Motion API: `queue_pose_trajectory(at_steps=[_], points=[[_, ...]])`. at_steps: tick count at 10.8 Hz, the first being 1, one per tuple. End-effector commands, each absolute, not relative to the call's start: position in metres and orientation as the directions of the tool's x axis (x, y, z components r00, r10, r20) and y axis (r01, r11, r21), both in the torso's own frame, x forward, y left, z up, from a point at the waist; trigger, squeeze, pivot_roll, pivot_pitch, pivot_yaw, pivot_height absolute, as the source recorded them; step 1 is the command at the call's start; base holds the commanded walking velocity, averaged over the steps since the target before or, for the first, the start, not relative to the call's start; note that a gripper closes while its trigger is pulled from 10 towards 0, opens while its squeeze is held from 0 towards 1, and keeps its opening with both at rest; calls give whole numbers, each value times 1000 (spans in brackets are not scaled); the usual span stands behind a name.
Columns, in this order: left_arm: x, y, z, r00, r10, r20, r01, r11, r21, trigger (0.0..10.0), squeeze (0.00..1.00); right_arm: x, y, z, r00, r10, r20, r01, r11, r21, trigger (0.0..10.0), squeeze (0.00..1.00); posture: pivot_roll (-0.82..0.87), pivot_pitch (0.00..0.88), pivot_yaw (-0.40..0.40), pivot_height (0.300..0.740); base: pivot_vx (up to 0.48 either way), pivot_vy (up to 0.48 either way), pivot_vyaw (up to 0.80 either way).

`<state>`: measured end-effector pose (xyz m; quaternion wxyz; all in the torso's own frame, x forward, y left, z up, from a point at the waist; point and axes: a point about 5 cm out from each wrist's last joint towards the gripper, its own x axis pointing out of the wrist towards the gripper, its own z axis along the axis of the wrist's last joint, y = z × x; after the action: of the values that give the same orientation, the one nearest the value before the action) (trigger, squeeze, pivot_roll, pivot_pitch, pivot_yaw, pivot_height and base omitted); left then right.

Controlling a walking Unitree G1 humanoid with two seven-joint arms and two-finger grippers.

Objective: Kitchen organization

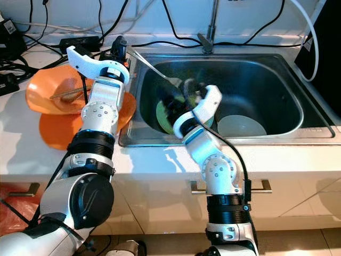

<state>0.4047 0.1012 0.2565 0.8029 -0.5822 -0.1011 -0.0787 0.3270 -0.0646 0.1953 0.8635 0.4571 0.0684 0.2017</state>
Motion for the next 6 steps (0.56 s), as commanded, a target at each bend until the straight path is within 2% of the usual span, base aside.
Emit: queue_pose_trajectory(at_steps=[1, 4, 6], points=[[403, 90, 270, 956, -40, 291, 290, 296, -910, 0, 0, 323, -37, 223, 877, 444, 183, -367, 372, 853, 10000, 1000, 72, 62, 43, 740, 0, 0, 0], [399, 81, 268, 954, -66, 294, 300, 296, -907, 0, 0, 327, -42, 227, 894, 399, 206, -352, 339, 872, 10000, 1000, 74, 64, 40, 740, 0, 0, 0], [397, 77, 260, 955, -100, 280, 296, 232, -927, 0, 0, 331, -47, 225, 912, 362, 192, -321, 339, 884, 10000, 1000, 76, 62, 39, 740, 0, 0, 0]])
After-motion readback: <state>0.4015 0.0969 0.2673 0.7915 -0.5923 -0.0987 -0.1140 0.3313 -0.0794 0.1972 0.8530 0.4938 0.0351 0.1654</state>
